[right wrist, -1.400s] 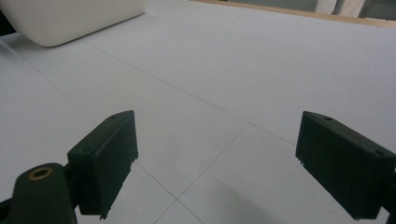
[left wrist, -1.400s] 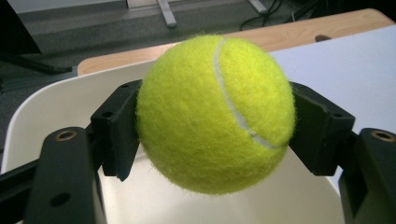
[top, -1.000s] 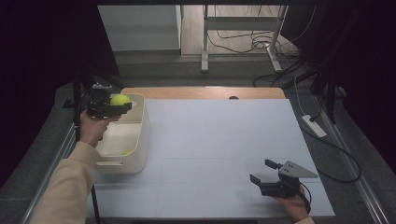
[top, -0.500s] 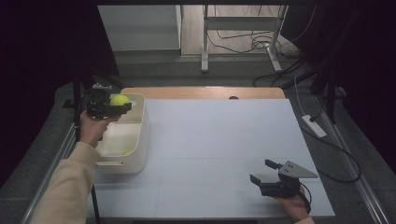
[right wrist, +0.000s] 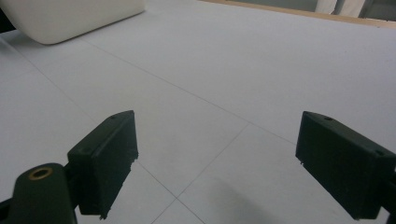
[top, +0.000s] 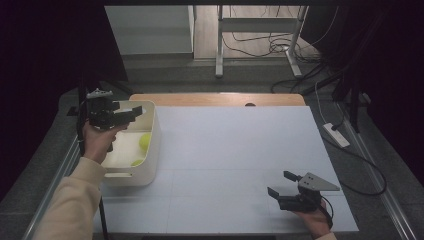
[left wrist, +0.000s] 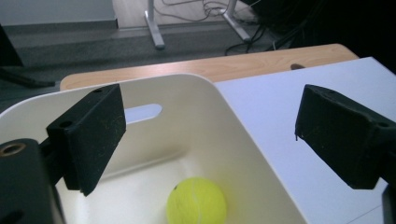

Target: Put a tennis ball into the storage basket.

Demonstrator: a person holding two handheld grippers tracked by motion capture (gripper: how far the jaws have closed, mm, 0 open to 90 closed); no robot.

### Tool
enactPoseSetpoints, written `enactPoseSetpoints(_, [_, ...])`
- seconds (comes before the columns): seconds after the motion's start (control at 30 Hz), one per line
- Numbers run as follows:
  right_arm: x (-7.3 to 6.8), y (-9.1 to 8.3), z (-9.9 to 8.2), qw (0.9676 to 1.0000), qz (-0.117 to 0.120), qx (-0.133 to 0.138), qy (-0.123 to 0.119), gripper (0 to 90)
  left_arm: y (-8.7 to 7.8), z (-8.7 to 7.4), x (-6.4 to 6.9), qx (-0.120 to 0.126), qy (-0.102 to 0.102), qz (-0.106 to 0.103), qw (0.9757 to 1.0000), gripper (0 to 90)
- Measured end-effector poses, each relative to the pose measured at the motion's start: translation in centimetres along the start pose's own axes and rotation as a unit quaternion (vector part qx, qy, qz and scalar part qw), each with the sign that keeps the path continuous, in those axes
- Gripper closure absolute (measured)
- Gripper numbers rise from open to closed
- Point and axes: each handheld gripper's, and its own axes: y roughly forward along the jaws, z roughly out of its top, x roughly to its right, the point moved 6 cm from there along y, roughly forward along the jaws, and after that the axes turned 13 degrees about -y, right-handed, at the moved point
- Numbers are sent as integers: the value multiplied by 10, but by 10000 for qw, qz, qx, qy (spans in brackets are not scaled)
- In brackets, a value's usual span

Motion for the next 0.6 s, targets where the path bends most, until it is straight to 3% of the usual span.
enactPoseSetpoints(0.27, [0,0,0,10000,0,0,-3,132,-10,-3,14,187,167,-358,9990,103])
enactPoseSetpoints(0.33, [0,0,0,10000,-11,7,3,132,-15,-7,24,206,111,-699,9973,102])
enactPoseSetpoints(0.6, [0,0,0,10000,-12,2,-6,132,-18,-15,38,232,249,-1012,9943,109])
